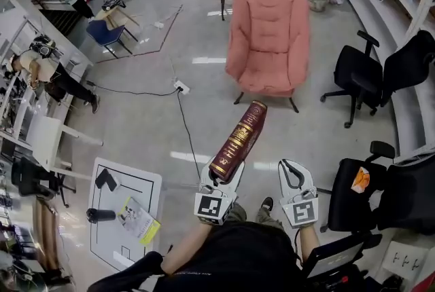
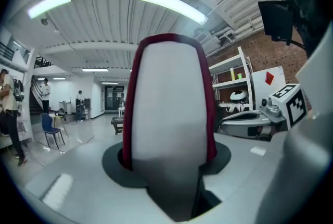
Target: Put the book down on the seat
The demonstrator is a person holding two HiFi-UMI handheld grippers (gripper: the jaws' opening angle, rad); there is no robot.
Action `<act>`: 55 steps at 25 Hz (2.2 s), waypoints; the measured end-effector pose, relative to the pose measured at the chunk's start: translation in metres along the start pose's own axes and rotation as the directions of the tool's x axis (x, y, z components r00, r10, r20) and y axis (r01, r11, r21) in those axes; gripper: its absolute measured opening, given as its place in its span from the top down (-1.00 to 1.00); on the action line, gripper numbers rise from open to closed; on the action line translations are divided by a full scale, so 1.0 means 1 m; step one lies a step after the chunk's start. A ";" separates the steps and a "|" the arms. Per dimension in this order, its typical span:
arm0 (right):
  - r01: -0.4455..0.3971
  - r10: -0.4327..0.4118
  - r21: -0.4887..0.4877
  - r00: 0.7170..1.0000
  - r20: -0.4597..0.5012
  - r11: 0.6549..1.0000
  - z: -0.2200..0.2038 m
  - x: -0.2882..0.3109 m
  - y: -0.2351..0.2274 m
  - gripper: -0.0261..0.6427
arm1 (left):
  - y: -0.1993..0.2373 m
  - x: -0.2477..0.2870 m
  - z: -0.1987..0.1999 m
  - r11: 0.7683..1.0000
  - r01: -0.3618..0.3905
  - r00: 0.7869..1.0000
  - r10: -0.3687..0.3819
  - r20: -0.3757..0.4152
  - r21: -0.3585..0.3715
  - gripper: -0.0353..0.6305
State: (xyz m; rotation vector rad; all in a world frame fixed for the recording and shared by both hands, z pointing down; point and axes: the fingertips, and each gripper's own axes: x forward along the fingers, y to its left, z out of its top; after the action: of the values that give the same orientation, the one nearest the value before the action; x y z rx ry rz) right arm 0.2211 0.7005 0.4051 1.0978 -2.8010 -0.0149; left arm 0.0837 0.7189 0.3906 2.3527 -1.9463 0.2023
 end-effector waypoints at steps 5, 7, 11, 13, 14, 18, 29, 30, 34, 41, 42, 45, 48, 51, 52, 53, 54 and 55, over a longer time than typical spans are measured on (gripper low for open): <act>-0.030 0.030 -0.009 0.999 -0.023 1.000 -0.011 0.031 -0.033 0.82 | 0.022 0.025 -0.020 0.997 -0.074 0.997 0.073 -0.030 -0.004 0.23; -0.050 0.049 -0.008 0.997 -0.051 0.999 -0.020 0.047 -0.036 0.82 | 0.036 0.038 -0.026 0.996 -0.091 0.995 0.090 -0.047 -0.011 0.23; -0.077 0.076 -0.013 0.994 -0.078 0.997 -0.028 0.092 -0.044 0.82 | 0.070 0.077 -0.033 0.994 -0.103 0.994 0.101 -0.048 -0.035 0.23; -0.085 0.082 -0.034 0.993 -0.083 0.996 -0.026 0.116 -0.054 0.82 | 0.086 0.103 -0.036 0.994 -0.094 0.995 0.092 -0.041 -0.051 0.23; -0.086 0.081 -0.046 0.992 -0.092 0.995 -0.024 0.128 -0.059 0.82 | 0.093 0.118 -0.038 0.995 -0.085 0.996 0.083 -0.040 -0.058 0.23; -0.088 0.078 -0.074 0.988 -0.131 0.993 -0.006 0.182 -0.082 0.83 | 0.138 0.174 -0.036 0.995 -0.065 0.997 0.060 -0.058 -0.082 0.23; -0.099 0.076 -0.110 0.978 -0.195 0.989 0.007 0.308 -0.110 0.82 | 0.254 0.277 -0.032 0.987 -0.076 0.996 0.069 -0.056 -0.139 0.23; -0.102 0.080 -0.107 0.977 -0.196 0.989 0.007 0.316 -0.113 0.82 | 0.259 0.283 -0.032 0.987 -0.079 0.996 0.071 -0.061 -0.141 0.23; -0.104 0.084 -0.084 0.974 -0.209 0.991 0.003 0.346 -0.133 0.82 | 0.270 0.314 -0.036 0.985 -0.079 0.994 0.066 -0.089 -0.155 0.23; -0.117 0.111 -0.025 0.979 -0.169 0.993 -0.006 0.406 -0.198 0.82 | 0.270 0.399 -0.029 0.987 -0.090 0.989 0.073 -0.128 -0.131 0.23; -0.117 0.114 -0.010 0.980 -0.163 0.993 -0.006 0.415 -0.211 0.82 | 0.268 0.413 -0.023 0.988 -0.091 0.989 0.075 -0.131 -0.121 0.23; -0.123 0.123 0.012 0.985 -0.123 0.992 -0.001 0.446 -0.253 0.82 | 0.262 0.458 0.001 0.991 -0.087 0.989 0.074 -0.124 -0.100 0.23; -0.130 0.134 0.042 0.987 -0.088 0.991 0.006 0.478 -0.294 0.82 | 0.257 0.499 0.017 0.992 -0.072 0.991 0.060 -0.119 -0.100 0.23; -0.120 0.125 0.074 0.989 -0.080 0.990 0.004 0.502 -0.327 0.82 | 0.257 0.523 0.023 0.992 -0.054 0.994 0.042 -0.101 -0.114 0.23; -0.117 0.123 0.074 0.989 -0.079 0.990 0.000 0.510 -0.335 0.82 | 0.259 0.529 0.022 0.992 -0.053 0.994 0.041 -0.104 -0.112 0.23; -0.117 0.123 0.078 0.989 -0.079 0.990 -0.004 0.516 -0.342 0.82 | 0.260 0.534 0.020 0.992 -0.054 0.993 0.042 -0.112 -0.111 0.23; -0.119 0.126 0.086 0.988 -0.083 0.989 -0.008 0.520 -0.347 0.82 | 0.261 0.538 0.017 0.992 -0.054 0.992 0.040 -0.118 -0.114 0.23; -0.124 0.133 0.096 0.987 -0.093 0.988 -0.014 0.522 -0.351 0.82 | 0.261 0.542 0.014 0.991 -0.050 0.992 0.035 -0.119 -0.123 0.23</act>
State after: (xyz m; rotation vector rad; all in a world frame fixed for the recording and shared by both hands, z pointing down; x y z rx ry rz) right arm 0.0807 0.0900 0.4612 0.9066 -2.8004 0.1757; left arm -0.0727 0.1411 0.4541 2.1710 -1.8978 0.2084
